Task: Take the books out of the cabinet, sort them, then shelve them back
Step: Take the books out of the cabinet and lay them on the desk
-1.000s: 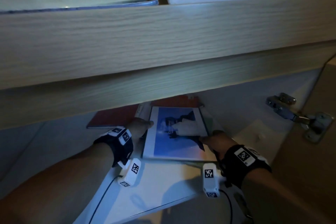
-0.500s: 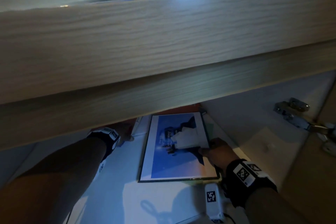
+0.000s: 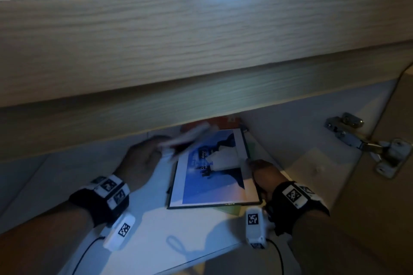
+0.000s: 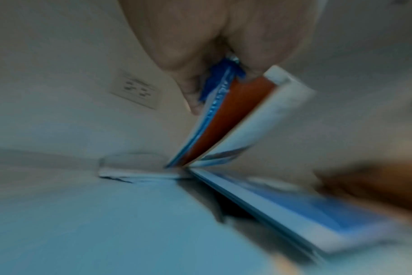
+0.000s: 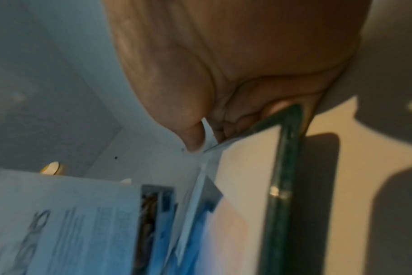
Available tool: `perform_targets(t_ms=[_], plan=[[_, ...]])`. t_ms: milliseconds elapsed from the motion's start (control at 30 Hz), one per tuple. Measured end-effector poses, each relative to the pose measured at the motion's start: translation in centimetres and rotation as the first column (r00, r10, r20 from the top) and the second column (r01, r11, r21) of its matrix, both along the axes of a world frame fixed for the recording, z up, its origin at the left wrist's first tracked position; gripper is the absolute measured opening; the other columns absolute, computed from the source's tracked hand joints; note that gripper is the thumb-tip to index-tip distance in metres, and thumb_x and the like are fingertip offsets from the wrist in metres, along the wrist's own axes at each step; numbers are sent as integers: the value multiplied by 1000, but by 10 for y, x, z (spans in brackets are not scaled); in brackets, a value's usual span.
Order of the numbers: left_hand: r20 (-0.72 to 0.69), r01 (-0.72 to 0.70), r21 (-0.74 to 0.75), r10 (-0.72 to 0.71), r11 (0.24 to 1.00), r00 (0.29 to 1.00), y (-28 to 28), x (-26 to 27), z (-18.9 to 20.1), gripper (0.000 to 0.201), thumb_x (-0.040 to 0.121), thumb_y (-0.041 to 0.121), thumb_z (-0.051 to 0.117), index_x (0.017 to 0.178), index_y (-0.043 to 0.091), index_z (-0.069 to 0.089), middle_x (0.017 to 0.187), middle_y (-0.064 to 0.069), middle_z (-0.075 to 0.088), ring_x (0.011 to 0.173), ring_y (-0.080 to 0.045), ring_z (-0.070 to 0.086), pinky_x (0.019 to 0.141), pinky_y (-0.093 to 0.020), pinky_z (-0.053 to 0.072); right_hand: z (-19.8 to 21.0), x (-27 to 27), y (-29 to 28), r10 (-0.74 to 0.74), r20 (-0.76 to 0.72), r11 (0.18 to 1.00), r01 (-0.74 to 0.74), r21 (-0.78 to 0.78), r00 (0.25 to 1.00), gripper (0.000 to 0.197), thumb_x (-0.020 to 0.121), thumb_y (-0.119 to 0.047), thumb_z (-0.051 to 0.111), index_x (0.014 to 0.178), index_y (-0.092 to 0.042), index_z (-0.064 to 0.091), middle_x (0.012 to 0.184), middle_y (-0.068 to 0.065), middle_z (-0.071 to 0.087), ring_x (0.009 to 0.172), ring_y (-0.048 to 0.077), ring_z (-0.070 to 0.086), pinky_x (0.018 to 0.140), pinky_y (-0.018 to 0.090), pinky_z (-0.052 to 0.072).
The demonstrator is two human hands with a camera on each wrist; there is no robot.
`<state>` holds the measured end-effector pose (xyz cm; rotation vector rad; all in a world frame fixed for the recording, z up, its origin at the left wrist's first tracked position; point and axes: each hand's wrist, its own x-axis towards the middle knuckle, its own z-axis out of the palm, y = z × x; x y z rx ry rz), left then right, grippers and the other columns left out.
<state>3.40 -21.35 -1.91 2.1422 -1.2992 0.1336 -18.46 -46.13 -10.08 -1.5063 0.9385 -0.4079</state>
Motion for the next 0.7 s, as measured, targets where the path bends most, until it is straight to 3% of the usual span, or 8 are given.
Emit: perform_targets(t_ms=[67,133,233,300,400,500,567,700], plan=[[24,206,160,-213,965,977,-1,-29,-15,58,95,-6,47,123,43,58,131,20,58,122,15,50,103,-14,42,-2,0,-3,-116,153,962,73,264,981,47,102,-52,50,95,-9,70,83,14,72,64,25,68,67,37,59],[-21,338,321,-350,885,936,-1,-42,-31,56,94,-12,47,120,34,66,145,19,47,133,14,38,110,-12,35,-5,0,-5,-167,228,922,70,380,959,57,99,-59,51,102,-6,74,83,18,75,71,29,71,70,36,59],[-176,427,494,-394,757,902,-6,-47,-32,52,94,-1,54,134,31,62,154,19,34,132,28,21,107,2,20,-12,-1,-2,-48,209,961,-12,278,977,41,94,-38,70,124,-9,69,116,15,75,106,33,72,101,46,55],[-286,442,465,-342,767,895,-13,-38,-26,51,94,11,61,139,34,57,155,15,35,137,15,28,108,-4,23,-18,-1,-2,27,220,978,-71,194,975,35,89,-19,78,122,-10,71,115,11,77,109,32,72,105,50,53],[-344,111,425,46,898,938,-41,-24,-21,46,94,37,65,135,22,54,135,-4,50,128,-21,51,103,-29,40,-19,1,0,55,205,986,-85,144,977,42,83,-20,83,123,-13,72,116,8,77,111,31,71,106,51,51],[-580,-108,325,288,940,762,-60,-18,-25,38,80,42,77,74,21,45,73,-1,50,77,-24,60,74,-38,46,-22,5,-2,46,161,992,-63,106,986,58,73,-41,84,124,-15,71,118,6,76,110,29,71,107,48,51],[-724,-125,261,280,957,631,-58,-18,-25,47,82,35,79,61,16,42,52,-2,43,51,-20,45,62,-34,36,-17,2,1,21,142,993,-37,111,990,61,77,-42,82,127,-12,69,123,8,73,111,29,70,109,46,50],[-860,-29,245,231,969,456,-35,-61,-15,18,92,23,71,82,12,62,70,-9,72,68,-23,58,60,-28,45,-2,-8,12,-9,120,988,-10,156,993,41,97,-29,68,130,-5,64,123,12,71,115,32,67,109,43,49]])
